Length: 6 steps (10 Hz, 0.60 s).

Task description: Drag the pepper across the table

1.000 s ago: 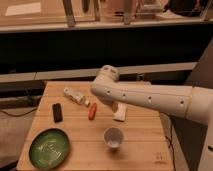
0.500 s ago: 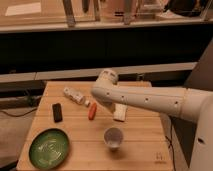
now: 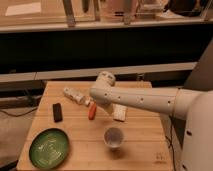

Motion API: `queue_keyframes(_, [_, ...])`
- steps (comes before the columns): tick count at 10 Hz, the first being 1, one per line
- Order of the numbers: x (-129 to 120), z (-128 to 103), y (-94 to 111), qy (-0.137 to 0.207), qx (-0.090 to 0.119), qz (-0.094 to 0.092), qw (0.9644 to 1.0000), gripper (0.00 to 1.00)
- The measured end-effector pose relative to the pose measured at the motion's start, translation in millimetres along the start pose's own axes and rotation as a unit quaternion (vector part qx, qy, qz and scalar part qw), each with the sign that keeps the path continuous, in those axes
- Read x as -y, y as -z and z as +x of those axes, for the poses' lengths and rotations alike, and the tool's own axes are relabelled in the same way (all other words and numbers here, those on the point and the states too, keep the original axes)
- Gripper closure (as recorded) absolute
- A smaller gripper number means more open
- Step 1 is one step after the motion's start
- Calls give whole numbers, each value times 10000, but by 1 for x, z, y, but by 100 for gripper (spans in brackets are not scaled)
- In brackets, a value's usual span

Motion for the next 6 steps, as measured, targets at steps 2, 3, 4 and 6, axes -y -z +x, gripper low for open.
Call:
queue_keyframes(2, [5,-6,-16,134,66,-55,9999,20])
queue_keyframes(3, [6,-7,-21,163,82,-86,9998,20])
queue_keyframes(4, [6,-8,-23,181,89,-105,9997,20])
queue_keyframes(6, [9,-8,-27,169,124,-138,9997,20])
